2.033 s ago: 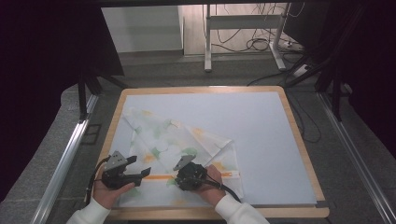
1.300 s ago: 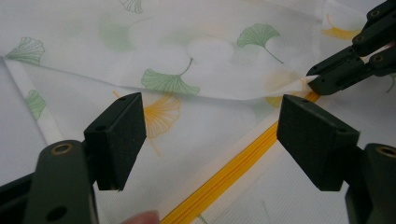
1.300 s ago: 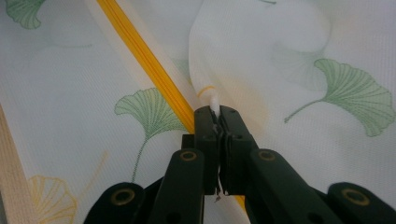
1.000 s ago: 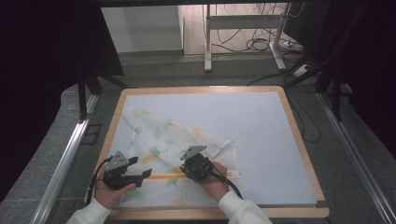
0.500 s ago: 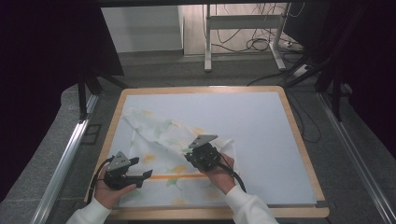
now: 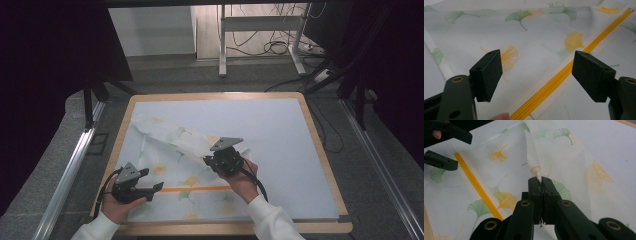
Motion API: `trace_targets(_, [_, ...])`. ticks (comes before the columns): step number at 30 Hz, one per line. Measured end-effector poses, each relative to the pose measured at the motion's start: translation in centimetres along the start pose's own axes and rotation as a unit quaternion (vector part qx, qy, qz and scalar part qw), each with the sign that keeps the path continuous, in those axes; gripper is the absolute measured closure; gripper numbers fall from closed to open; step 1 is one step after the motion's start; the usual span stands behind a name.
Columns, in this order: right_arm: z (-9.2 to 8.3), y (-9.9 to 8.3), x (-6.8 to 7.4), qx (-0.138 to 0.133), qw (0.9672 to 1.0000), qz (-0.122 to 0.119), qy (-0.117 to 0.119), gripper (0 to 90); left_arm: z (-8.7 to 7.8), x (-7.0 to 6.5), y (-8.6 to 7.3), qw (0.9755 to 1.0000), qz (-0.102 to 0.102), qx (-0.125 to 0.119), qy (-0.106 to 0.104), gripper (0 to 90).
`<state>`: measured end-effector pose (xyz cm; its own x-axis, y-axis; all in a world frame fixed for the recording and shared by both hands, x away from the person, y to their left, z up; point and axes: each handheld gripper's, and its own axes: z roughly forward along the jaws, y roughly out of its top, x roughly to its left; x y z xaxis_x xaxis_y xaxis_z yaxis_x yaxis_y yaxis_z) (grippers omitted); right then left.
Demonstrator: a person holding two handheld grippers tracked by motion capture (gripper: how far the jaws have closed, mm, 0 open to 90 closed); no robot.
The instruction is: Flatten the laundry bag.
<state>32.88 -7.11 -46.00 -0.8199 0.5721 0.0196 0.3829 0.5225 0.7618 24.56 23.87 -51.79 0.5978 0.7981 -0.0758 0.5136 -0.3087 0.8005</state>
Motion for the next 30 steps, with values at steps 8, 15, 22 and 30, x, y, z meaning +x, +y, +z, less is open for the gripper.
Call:
trace_targets(8, [-0.2, -0.2, -0.7, -0.003, 0.9999, 0.007, -0.010, 86.9, 0.0, -0.1, 0.0, 1.0000, 0.001, 0.000, -0.001, 24.2])
trace_targets(15, [-0.5, -0.3, -1.8, -0.012, 0.9995, 0.021, -0.021, 86.8, 0.1, 0.0, 0.0, 1.0000, 0.001, 0.002, -0.001, 24.1])
trace_targets(22, [-0.7, -0.5, -2.7, -0.016, 0.9989, 0.031, -0.032, 86.8, 0.1, -0.1, 0.0, 1.0000, 0.002, 0.002, -0.001, 24.1])
trace_targets(30, [-0.7, -0.7, -3.4, -0.017, 0.9983, 0.039, -0.039, 86.8, 0.2, 0.0, 0.0, 1.0000, 0.002, 0.004, -0.001, 24.2])
